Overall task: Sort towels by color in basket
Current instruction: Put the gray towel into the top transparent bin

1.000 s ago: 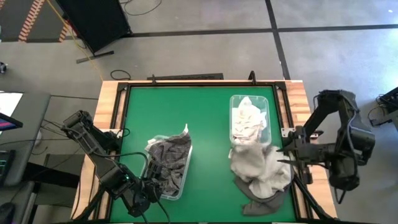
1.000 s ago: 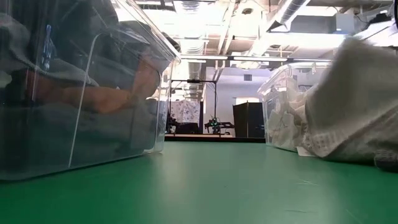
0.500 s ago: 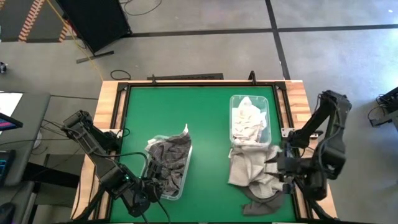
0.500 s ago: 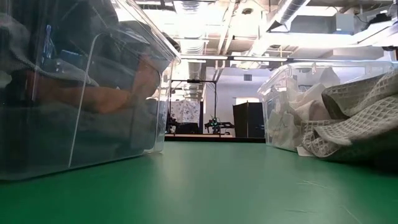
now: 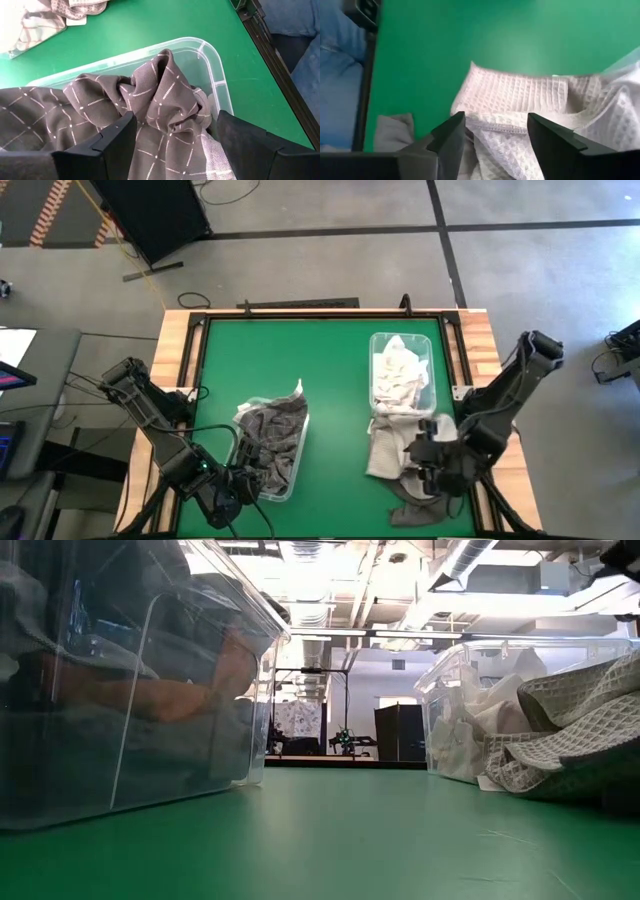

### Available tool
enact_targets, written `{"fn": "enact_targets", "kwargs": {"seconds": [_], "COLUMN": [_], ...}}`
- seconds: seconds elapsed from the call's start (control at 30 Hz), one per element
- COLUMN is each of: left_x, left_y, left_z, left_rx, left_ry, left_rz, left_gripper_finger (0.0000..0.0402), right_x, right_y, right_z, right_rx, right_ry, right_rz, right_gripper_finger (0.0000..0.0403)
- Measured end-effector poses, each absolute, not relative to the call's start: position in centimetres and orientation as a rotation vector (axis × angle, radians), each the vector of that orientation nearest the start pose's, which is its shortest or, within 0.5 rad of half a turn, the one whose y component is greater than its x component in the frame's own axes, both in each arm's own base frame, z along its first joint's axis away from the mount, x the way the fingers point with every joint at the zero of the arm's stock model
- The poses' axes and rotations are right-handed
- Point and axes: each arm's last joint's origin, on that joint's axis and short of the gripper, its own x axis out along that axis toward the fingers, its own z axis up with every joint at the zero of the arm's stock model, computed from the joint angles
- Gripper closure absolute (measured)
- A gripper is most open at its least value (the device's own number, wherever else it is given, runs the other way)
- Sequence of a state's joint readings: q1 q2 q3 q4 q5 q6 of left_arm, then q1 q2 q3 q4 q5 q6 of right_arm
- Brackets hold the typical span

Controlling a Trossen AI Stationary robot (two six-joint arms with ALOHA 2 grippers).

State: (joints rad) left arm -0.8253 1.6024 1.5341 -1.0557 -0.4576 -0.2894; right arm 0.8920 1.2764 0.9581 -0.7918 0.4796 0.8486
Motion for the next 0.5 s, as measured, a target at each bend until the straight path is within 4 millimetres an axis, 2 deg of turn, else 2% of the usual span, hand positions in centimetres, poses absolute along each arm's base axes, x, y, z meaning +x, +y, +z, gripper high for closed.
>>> {"fn": "enact_targets", "kwargs": {"seconds": [0.17, 0.33, 0.5], "left_x": [22.5, 22.5, 22.5], "left_y": [-22.4, -22.4, -22.4], "left_z": [32.6, 32.6, 32.6], "left_rx": [0.402, 0.397, 0.397], "left_ry": [0.932, 0.932, 0.931], "left_rz": [-0.187, -0.185, -0.183], "left_gripper_finger": [0.0138, 0.0138, 0.0138], "right_x": [16.6, 16.7, 16.8], "right_y": [18.0, 18.1, 17.9], "right_z": [24.0, 23.1, 21.8], "right_rx": [0.073, 0.081, 0.003], "right_ry": [0.997, 1.074, 1.148], "right_rz": [-0.019, -0.042, -0.101], "right_gripper_finger": [0.0138, 0.0135, 0.0135]}}
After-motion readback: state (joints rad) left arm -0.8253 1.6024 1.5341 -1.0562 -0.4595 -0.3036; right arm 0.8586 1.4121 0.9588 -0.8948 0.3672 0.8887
